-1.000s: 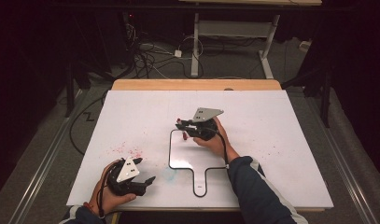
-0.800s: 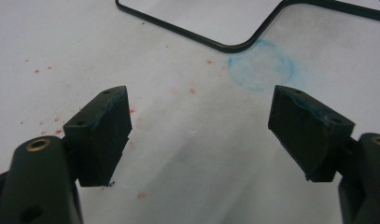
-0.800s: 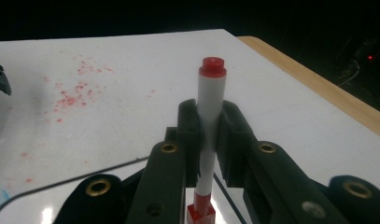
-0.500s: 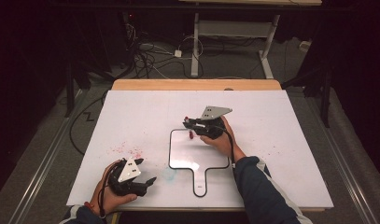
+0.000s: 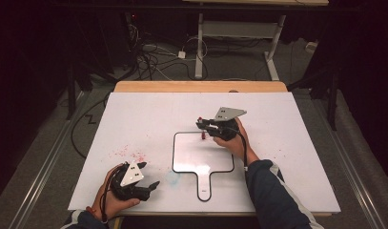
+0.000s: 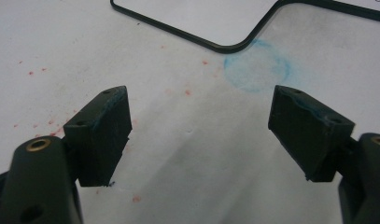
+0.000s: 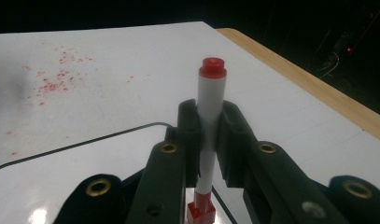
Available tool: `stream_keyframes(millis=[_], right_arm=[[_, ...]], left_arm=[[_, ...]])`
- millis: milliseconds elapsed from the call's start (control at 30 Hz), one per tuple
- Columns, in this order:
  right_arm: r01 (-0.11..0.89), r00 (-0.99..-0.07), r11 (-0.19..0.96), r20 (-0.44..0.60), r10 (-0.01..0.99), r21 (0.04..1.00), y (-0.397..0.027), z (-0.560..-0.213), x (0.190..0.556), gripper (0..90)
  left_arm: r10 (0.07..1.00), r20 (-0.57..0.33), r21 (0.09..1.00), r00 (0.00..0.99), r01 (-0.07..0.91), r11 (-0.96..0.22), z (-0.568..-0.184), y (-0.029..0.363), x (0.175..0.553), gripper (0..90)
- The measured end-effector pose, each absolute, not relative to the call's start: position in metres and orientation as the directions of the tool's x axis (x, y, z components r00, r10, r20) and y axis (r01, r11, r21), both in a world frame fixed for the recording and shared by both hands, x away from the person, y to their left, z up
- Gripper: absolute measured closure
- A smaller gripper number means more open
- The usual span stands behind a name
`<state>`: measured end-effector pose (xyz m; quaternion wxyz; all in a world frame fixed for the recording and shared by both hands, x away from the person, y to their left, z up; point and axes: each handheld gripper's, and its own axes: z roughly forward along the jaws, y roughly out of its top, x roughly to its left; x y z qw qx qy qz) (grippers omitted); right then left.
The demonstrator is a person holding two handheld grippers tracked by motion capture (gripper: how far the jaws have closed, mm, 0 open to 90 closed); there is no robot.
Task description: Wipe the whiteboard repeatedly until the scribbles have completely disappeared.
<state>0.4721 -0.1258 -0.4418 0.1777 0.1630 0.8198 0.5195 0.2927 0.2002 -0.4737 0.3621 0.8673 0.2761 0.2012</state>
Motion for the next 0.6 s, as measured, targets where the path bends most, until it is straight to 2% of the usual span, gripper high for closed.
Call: stream_keyframes(millis=[333,600], right_arm=[[0.056,-0.913,0.408,-0.119,0.390,0.911,-0.091,-0.443,0.467,81.6],[0.062,-0.904,0.422,-0.128,0.408,0.905,-0.097,-0.442,0.470,81.6]], left_arm=[[0.621,0.147,0.740,0.770,0.331,-0.586,-0.474,0.201,0.293,20.2],[0.621,0.146,0.742,0.770,0.330,-0.584,-0.474,0.201,0.293,20.2]])
